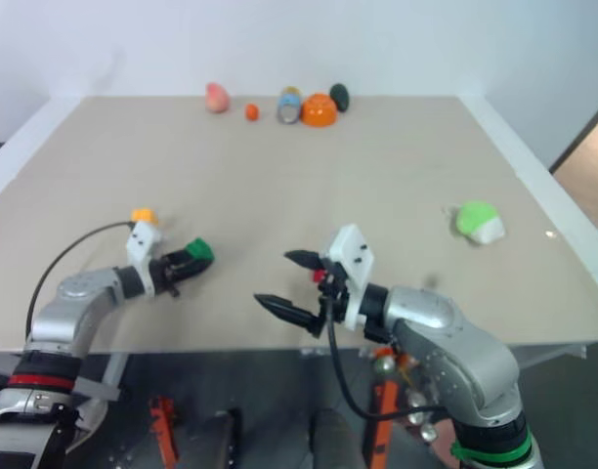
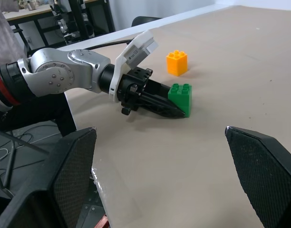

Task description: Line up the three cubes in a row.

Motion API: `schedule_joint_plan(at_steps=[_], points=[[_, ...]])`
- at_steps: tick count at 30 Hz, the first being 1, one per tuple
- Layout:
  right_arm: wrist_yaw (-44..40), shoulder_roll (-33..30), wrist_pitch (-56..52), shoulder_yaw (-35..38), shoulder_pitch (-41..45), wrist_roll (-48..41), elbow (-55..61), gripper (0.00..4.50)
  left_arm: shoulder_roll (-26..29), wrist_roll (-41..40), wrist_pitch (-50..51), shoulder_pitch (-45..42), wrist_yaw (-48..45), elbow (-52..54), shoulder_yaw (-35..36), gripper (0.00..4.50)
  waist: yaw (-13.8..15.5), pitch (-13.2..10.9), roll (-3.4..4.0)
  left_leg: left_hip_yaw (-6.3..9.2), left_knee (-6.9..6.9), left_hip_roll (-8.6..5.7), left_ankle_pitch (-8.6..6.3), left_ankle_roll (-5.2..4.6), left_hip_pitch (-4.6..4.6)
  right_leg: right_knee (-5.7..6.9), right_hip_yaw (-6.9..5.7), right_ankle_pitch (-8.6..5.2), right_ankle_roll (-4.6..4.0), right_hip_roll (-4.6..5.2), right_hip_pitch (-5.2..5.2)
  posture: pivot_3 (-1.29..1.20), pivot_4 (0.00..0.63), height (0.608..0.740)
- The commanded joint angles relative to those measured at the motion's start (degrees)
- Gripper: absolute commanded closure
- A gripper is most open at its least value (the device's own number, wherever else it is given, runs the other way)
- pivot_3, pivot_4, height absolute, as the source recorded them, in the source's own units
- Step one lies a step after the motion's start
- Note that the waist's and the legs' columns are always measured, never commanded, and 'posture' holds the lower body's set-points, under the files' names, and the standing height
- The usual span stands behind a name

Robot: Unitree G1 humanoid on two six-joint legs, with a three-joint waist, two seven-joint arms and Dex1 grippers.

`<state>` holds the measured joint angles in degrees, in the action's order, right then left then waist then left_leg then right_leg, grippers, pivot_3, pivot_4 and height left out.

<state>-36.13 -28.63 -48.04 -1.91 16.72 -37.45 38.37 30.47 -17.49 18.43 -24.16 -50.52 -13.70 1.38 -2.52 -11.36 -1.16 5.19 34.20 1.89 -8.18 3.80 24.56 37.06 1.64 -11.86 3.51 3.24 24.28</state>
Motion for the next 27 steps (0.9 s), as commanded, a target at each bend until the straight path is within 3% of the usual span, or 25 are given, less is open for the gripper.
schedule_joint_plan(at_steps=[1,8,15,27], points=[[-0.82,-0.78,1.25,0.84,1.31,-1.45,0.61,0.00,0.24,1.21,-1.70,0.19,-4.00,1.96,-3.53,3.15,0.01,0.00,0.00,0.00,0.00,0.00,0.00,0.00,0.00,0.00,0.00,0.00,0.00,0.01,0.00,0.00,0.150,0.738],[-9.25,-9.76,1.88,8.46,-3.04,-5.80,-2.04,0.00,-0.79,1.44,-6.80,-4.90,-14.40,-0.25,-8.65,3.15,1.12,0.00,-0.01,0.00,0.06,-0.08,0.00,0.00,0.14,-0.10,0.00,-0.03,0.03,0.06,0.01,0.00,0.150,0.738],[-14.80,-16.91,2.53,18.95,-9.41,-8.82,-7.81,0.00,-4.58,3.37,-14.91,-14.43,-22.30,-13.39,-11.56,3.15,1.27,-0.02,-0.03,0.00,0.12,-0.07,-0.01,-0.03,0.16,-0.10,-0.01,-0.02,0.03,0.05,0.01,0.00,0.150,0.738],[-13.19,-16.93,4.69,20.01,-12.51,-7.86,-8.27,0.00,-13.11,7.90,-23.91,-25.95,-28.46,-32.03,-13.14,3.15,1.12,-0.04,-0.07,-0.05,0.22,-0.09,-0.10,-0.19,0.22,-0.10,0.00,-0.03,0.13,0.04,0.03,0.00,0.150,0.738]])
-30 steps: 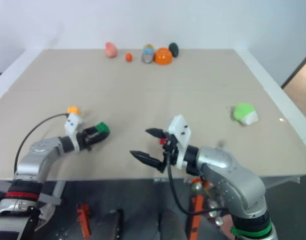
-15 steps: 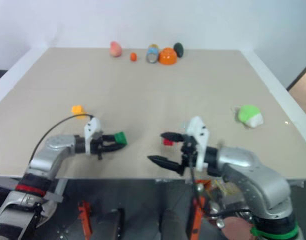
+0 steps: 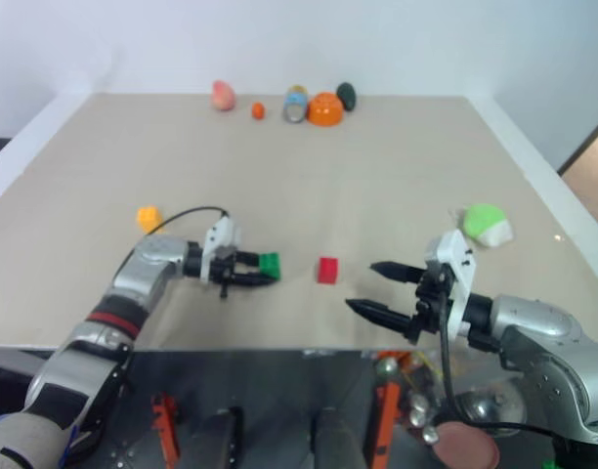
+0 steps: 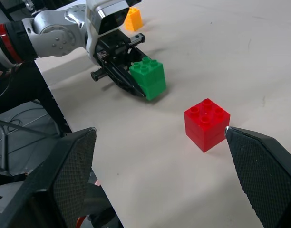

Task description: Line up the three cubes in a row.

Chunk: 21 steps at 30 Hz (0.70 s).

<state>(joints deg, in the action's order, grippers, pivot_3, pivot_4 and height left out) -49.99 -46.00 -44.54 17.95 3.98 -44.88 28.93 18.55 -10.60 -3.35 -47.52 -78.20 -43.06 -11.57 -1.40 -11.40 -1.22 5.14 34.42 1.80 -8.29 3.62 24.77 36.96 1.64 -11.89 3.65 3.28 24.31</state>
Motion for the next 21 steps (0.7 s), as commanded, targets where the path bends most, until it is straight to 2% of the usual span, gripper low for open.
schedule_joint_plan(at_steps=[1,11,20,21], points=[[0.91,0.58,1.24,0.00,0.20,-0.50,1.31,0.00,-1.68,1.38,-2.60,-3.14,-0.85,-3.73,-0.12,3.15,0.00,0.00,0.00,0.00,0.01,0.00,0.00,0.00,0.01,0.00,0.00,0.00,0.01,0.00,0.00,0.00,0.150,0.738],[1.92,1.18,1.81,-0.84,0.66,-0.46,1.08,0.00,-3.25,5.59,-8.82,-7.36,-1.33,-13.43,0.31,3.15,0.00,0.00,-0.01,0.01,0.01,-0.02,-0.01,-0.02,0.03,0.00,0.01,-0.01,0.07,0.00,0.00,0.00,0.150,0.738],[2.30,1.21,2.05,-1.65,2.04,-0.54,0.51,0.00,-3.80,7.38,-11.98,-7.90,-0.69,-16.51,0.71,3.15,0.04,0.00,0.00,0.02,0.01,-0.02,-0.01,-0.03,0.01,0.00,0.02,0.00,0.09,0.00,-0.02,0.00,0.150,0.738],[2.29,1.17,2.04,-1.68,2.13,-0.53,0.48,0.00,-3.85,7.63,-12.41,-7.88,-0.11,-16.74,0.78,2.68,0.05,0.00,0.00,0.03,0.01,-0.02,-0.01,-0.03,0.00,0.00,0.02,0.00,0.09,0.00,-0.03,0.00,0.150,0.738]])
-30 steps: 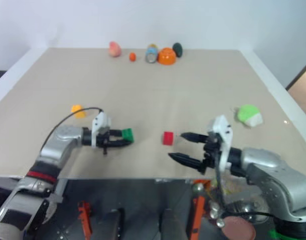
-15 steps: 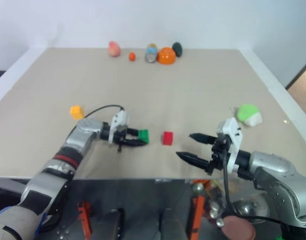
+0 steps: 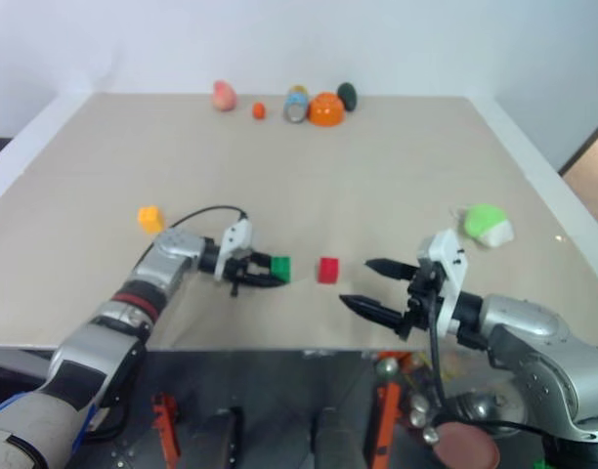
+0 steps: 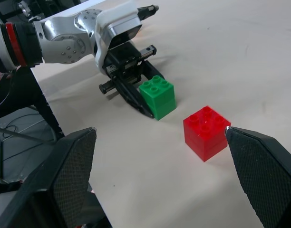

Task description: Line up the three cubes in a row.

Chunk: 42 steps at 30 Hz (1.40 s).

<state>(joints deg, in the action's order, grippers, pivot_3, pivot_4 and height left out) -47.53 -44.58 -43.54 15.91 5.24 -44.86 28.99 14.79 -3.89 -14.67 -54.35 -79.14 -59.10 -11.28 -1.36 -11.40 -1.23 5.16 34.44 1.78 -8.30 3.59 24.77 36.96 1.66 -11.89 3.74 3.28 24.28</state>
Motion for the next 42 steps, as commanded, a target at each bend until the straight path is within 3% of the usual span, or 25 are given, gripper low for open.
schedule_joint_plan(at_steps=[1,7,15,22,26,32,36,42], points=[[-0.18,-0.30,1.05,0.32,1.00,-0.51,0.37,0.00,-0.19,0.91,-0.64,-1.09,1.16,-0.95,0.66,2.16,0.00,0.00,0.00,0.00,0.00,0.00,0.00,0.00,0.00,0.00,0.00,0.00,0.00,0.00,0.00,0.00,0.150,0.738],[-0.44,-0.39,1.12,-0.35,2.18,-0.30,-0.50,0.00,-0.24,0.79,-2.12,-0.71,2.88,-0.10,1.51,0.25,0.04,0.00,0.00,-0.01,0.07,0.00,0.02,-0.03,-0.04,0.00,0.00,0.04,0.01,0.00,-0.07,0.00,0.150,0.738],[-2.29,-0.40,2.36,-3.18,6.27,0.67,-3.35,0.00,4.09,-1.20,-0.15,1.76,-0.87,6.58,3.00,0.25,-0.18,0.00,0.00,-0.01,-0.02,0.02,0.02,-0.05,-0.02,0.01,0.00,0.03,0.06,-0.01,-0.02,0.00,0.150,0.738],[-4.60,-0.55,4.94,-6.09,12.01,3.33,-7.90,0.00,16.03,-9.03,13.93,13.69,-6.02,30.72,6.64,0.25,-1.12,0.00,0.02,-0.04,-0.07,0.08,0.01,-0.05,-0.05,0.03,0.02,0.01,0.06,-0.03,-0.01,0.00,0.150,0.738],[-0.81,3.14,7.68,-9.59,18.44,7.62,-9.99,0.00,20.22,-14.26,25.89,22.02,3.50,44.05,14.18,0.25,-1.40,0.00,0.01,-0.08,-0.03,0.09,0.02,-0.06,-0.07,0.05,0.03,0.02,0.02,-0.02,-0.04,0.00,0.150,0.738],[8.80,13.35,9.54,-16.88,29.66,16.04,-13.39,0.00,16.18,-21.67,46.19,33.81,29.50,62.49,27.72,0.25,-1.51,0.00,0.01,-0.20,-0.06,0.37,0.02,-0.06,-0.22,0.13,0.02,0.12,-0.10,-0.21,-0.01,0.00,0.150,0.738],[7.69,15.80,11.31,-18.09,32.79,17.36,-16.02,0.00,13.76,-22.48,53.06,40.55,40.42,72.52,30.43,0.25,-1.03,0.00,0.00,-0.19,-0.06,0.47,0.03,-0.04,-0.12,0.11,0.02,0.09,-0.06,-0.30,-0.03,0.00,0.150,0.738],[4.50,17.40,13.25,-19.54,34.49,18.37,-18.81,0.00,9.48,-23.83,59.89,43.59,54.62,77.55,35.56,0.25,-1.13,0.00,0.00,-0.22,-0.05,0.50,0.03,-0.04,-0.16,0.09,0.03,0.12,-0.13,-0.34,-0.03,0.00,0.150,0.738]])
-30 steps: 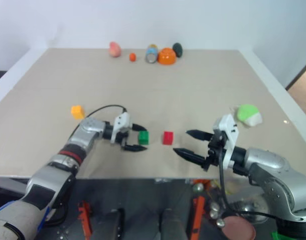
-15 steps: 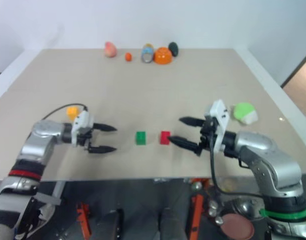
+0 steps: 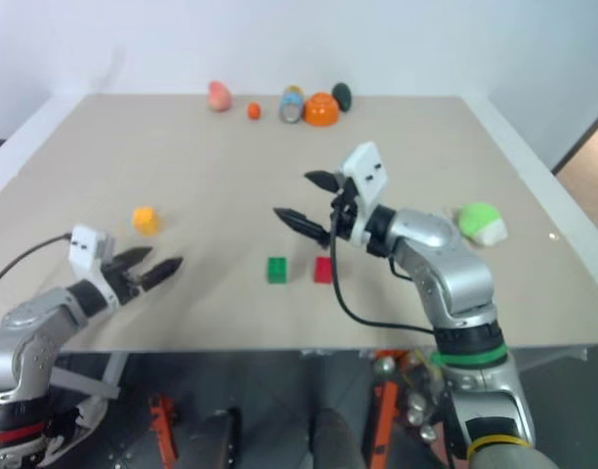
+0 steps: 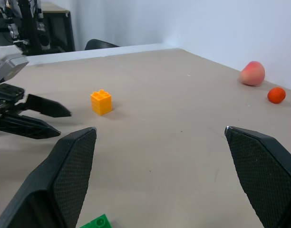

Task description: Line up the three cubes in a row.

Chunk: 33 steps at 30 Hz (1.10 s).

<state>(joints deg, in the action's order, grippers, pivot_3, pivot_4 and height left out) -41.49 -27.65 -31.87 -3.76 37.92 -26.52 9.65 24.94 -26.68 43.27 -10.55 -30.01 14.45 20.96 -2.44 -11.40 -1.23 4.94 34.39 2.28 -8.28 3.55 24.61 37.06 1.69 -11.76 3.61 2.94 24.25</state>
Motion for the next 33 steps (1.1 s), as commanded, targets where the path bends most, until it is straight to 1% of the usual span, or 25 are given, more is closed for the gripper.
schedule_joint_plan(at_steps=[1,5,8,12,15,22,33], points=[[-2.06,0.56,1.50,-0.06,1.86,-0.10,0.42,0.00,-0.97,-0.72,2.36,-0.25,7.25,4.28,3.56,0.25,-0.09,0.00,0.00,-0.01,0.01,0.06,0.00,0.00,-0.02,0.00,0.00,0.03,-0.04,-0.05,0.00,0.00,0.150,0.738],[-3.23,1.11,2.30,-1.80,0.71,0.79,1.45,0.00,-0.49,3.73,1.05,-0.90,12.88,-0.04,2.22,0.25,-0.12,0.00,0.00,-0.03,0.01,0.20,0.00,0.00,-0.09,0.00,0.01,0.08,-0.14,-0.20,-0.01,0.00,0.150,0.738],[-3.34,1.42,1.74,-2.25,0.15,0.95,2.11,0.00,0.23,6.37,-0.69,-2.41,14.50,-4.67,0.84,0.25,-0.14,0.00,0.00,-0.04,0.00,0.33,0.00,0.00,-0.13,0.00,0.01,0.13,-0.23,-0.35,0.00,0.00,0.150,0.738],[-4.84,-0.17,-1.03,-3.82,-1.01,0.75,4.31,0.00,0.67,8.38,-3.00,-5.32,14.44,-9.68,-1.20,0.25,-0.02,0.01,-0.01,-0.03,0.00,0.39,0.00,0.00,-0.12,0.00,0.01,0.15,-0.28,-0.43,0.01,0.00,0.150,0.738],[-5.15,-1.95,-2.45,-5.68,-2.21,2.38,5.73,0.00,0.63,9.54,-4.67,-8.43,14.28,-13.53,-2.93,0.25,-0.03,0.02,-0.02,-0.05,0.01,0.38,0.00,0.02,-0.11,-0.01,0.02,0.15,-0.28,-0.41,0.01,0.00,0.150,0.738],[-2.70,-2.22,-7.75,-5.65,-2.35,2.43,6.80,0.00,0.49,11.50,-8.00,-14.44,14.08,-21.15,-6.04,0.25,-0.07,0.02,-0.02,-0.05,-0.01,0.39,0.00,0.02,-0.11,0.00,0.02,0.16,-0.29,-0.44,0.04,0.00,0.150,0.738],[-1.49,-1.89,-8.92,-5.69,-3.42,2.70,8.74,0.00,0.44,15.72,-14.73,-24.41,14.91,-37.25,-8.58,0.25,-0.06,0.02,-0.03,-0.05,0.00,0.39,0.02,0.05,-0.11,0.00,0.02,0.19,-0.30,-0.44,0.04,0.00,0.150,0.738]])
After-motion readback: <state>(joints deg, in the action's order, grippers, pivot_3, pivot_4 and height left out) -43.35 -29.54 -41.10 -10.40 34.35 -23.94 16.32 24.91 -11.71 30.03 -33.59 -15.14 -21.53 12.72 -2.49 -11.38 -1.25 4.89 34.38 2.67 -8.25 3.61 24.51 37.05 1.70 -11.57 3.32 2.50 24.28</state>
